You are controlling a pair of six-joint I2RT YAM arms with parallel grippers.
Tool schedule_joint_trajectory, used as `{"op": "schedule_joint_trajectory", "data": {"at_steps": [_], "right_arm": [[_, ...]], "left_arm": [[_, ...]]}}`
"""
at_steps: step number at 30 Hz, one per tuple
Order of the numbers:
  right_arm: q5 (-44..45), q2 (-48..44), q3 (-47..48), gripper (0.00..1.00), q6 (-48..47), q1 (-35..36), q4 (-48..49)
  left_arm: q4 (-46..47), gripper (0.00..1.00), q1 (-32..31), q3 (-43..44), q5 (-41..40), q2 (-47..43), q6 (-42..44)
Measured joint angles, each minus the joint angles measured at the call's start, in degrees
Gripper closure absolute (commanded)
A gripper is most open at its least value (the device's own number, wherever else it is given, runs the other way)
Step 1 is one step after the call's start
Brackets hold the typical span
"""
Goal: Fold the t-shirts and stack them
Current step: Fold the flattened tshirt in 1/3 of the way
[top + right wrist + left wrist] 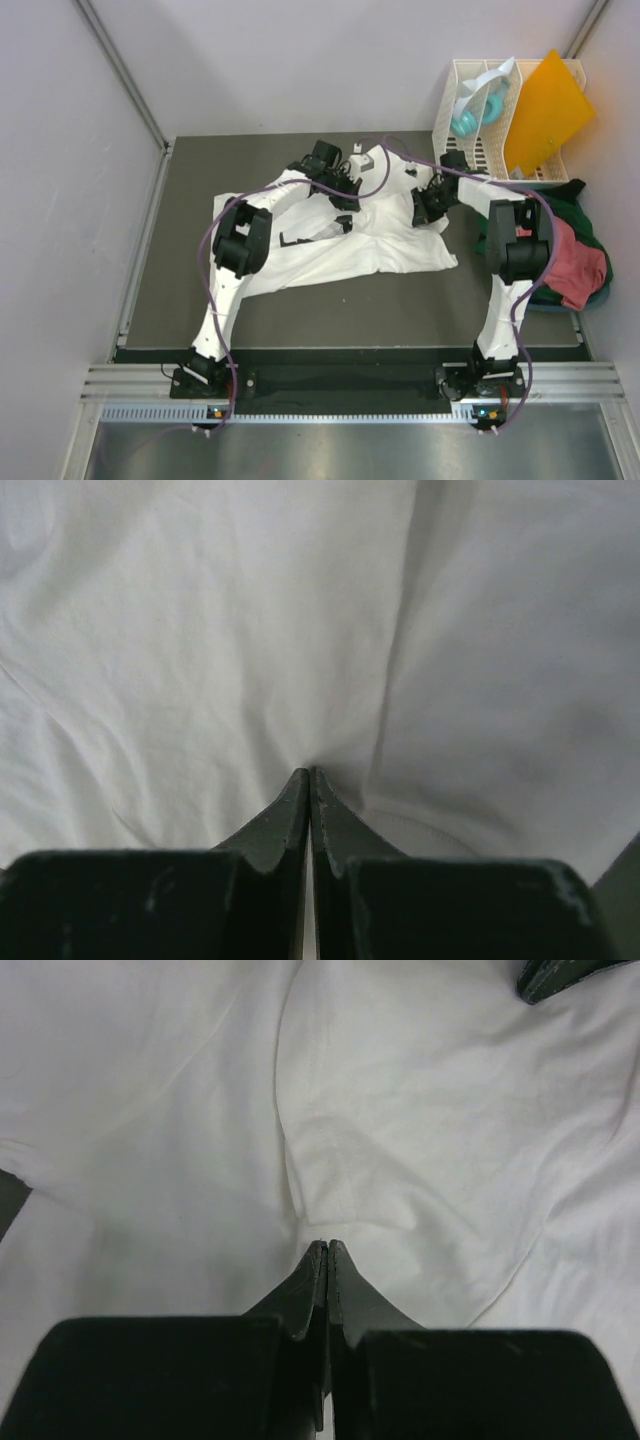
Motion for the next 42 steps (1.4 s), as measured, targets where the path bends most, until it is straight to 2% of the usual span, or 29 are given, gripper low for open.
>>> {"op": "schedule_joint_trajectory", "data": {"at_steps": [10,20,25,29,37,42], "right_arm": [[1.1,0.0,0.4,1.00,0.0,0.5,-0.4],[1.7,0.0,0.5,1.00,0.0,0.8,-0.5],[1.9,0.0,0.6,1.00,0.0,0.9,-0.6],[2.3,0.0,0.7,1.00,0.0,1.0,-0.7],[2.4,0.0,0.7,1.00,-0.1,1.1,-0.8],[2.6,0.0,0.8,1.00,-0.2,1.1,-0.8]], "left_arm": [[-3.0,1.00,0.2,0.1,1.9,0.0,1.6],[-2.3,1.00,0.2,0.1,-9.9,0.0,2.3],[-1.9,1.00,0.2,0.1,-12.1,0.0,2.9],[0.6,1.00,0.2,-1.8,-11.2,-0.7,2.8],[1.0,1.00,1.3,-4.1,-2.0,-3.0,2.0],[1.0,1.00,1.4,-4.5,1.1,-3.8,2.0]]}}
